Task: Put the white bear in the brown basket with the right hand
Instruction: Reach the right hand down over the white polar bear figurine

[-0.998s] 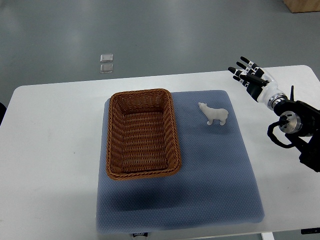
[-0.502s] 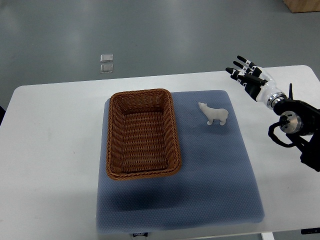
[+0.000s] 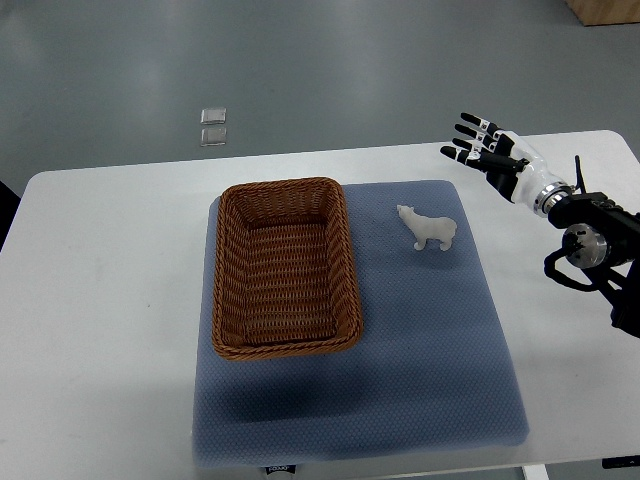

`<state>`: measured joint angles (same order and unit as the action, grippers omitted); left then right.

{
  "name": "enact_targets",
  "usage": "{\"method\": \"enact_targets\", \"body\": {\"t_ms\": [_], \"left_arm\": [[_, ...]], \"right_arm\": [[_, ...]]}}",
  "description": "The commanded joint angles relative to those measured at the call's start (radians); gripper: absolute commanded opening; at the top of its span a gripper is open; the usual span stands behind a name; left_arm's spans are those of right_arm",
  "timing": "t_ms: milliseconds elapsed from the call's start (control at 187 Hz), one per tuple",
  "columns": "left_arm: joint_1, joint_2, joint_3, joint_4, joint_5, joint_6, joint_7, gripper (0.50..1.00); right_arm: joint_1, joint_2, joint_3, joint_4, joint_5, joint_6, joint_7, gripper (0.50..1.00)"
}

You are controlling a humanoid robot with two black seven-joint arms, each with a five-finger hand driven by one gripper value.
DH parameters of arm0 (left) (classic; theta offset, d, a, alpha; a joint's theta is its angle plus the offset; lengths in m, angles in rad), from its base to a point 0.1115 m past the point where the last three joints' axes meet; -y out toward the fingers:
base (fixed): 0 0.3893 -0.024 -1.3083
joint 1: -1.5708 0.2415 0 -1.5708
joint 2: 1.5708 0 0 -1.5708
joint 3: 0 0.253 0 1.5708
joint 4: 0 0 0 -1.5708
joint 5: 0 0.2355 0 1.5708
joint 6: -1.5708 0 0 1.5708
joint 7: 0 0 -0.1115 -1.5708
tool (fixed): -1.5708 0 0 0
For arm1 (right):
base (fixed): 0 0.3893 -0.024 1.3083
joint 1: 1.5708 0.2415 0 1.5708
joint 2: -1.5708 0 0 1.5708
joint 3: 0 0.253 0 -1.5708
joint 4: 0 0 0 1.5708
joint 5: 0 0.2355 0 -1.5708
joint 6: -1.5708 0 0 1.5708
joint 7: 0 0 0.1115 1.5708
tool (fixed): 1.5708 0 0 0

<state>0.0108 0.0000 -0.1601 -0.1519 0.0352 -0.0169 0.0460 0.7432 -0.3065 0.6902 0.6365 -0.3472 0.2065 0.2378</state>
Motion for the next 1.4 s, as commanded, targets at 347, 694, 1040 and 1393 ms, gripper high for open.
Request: {"method": "enact_targets", "body": {"t_ms": [347,694,1040,1393], "left_arm": [[0.000,0.000,-0.001,0.000,0.000,0.000,0.000,1.000],[0.000,0.000,0.001,0.000,0.000,0.000,0.000,1.000],[0.000,0.000,0.001,0.000,0.000,0.000,0.000,1.000],[0.000,0.000,0.001,0.000,0.000,0.000,0.000,1.000]], "right_arm": [[0.002,-0.037,-0.006,0.055,-0.292,0.013,0.043,0.926],[0.054,-0.151,-0.087,0.112,-0.539,0.148,0.089,0.924],[0.081,-0.194,-0.186,0.178,-0.846,0.136,0.109,0.917],[0.070,-0.183,-0.273,0.178,-0.951,0.021,0.089,0.909]]}}
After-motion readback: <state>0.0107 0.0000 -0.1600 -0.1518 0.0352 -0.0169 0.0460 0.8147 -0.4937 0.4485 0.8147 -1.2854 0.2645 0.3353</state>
